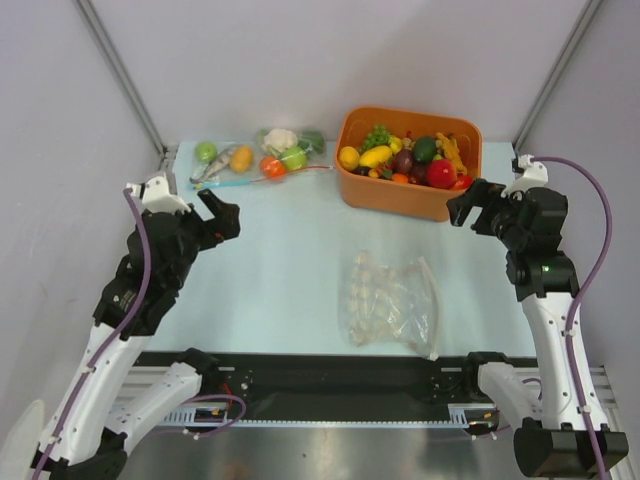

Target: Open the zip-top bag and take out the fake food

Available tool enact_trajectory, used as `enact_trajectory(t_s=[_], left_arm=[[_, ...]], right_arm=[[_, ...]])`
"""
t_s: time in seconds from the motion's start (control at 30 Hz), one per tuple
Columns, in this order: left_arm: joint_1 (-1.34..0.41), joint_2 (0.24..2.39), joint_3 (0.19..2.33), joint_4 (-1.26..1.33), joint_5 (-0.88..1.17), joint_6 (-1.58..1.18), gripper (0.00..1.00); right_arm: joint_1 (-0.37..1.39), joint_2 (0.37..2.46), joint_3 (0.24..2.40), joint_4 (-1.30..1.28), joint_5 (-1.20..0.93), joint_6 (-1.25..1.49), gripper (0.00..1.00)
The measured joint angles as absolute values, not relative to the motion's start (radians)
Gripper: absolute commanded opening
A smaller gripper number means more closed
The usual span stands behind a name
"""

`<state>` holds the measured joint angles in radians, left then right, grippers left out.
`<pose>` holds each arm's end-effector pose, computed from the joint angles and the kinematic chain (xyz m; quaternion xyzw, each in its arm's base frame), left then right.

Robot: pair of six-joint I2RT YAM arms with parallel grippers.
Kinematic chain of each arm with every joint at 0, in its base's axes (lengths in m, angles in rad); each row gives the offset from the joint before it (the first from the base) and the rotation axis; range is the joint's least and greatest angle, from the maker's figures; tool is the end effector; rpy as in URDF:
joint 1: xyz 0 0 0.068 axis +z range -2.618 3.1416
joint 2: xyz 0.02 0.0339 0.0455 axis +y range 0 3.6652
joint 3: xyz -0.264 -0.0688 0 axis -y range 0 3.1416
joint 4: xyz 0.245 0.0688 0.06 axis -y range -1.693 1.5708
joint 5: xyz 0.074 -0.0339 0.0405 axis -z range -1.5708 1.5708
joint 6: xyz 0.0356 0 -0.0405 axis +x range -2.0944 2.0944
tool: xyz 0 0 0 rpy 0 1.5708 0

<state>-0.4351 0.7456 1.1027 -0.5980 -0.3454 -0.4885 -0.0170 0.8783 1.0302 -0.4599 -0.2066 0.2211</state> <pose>0.1311 -0.0477 0.4088 -0.1267 0.7721 -0.1498 0.6044 0.1884 0.0041 0.3801 0.0349 0.8044 0.1426 0.5756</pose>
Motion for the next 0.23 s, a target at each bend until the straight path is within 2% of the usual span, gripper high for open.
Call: enact_trajectory(t_s=[0.23], left_arm=[[-0.435, 0.746, 1.110, -0.661, -0.367, -0.488, 1.00]], right_arm=[[-0.017, 0.875, 1.030, -0.467, -0.202, 0.236, 0.96]])
